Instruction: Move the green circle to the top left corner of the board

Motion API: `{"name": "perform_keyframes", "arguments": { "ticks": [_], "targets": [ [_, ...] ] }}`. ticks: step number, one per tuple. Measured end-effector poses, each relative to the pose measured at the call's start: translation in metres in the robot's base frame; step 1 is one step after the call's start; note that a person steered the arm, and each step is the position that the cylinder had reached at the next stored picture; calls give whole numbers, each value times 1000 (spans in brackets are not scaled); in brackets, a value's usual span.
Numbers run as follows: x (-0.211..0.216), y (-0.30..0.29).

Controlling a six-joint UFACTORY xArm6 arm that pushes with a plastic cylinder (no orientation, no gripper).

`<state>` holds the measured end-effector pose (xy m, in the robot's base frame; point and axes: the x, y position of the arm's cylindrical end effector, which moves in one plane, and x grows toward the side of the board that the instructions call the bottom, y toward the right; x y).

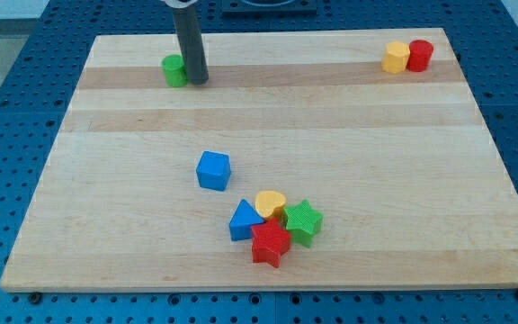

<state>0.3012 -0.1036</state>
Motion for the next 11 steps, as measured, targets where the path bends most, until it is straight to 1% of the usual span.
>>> {"name": "perform_keyframes", "arguments": {
  "ticks": [2,5,8,11],
  "targets": [
    [0,2],
    [-5,-50],
    [-5,-88],
    [-5,-94]
  ]
}}
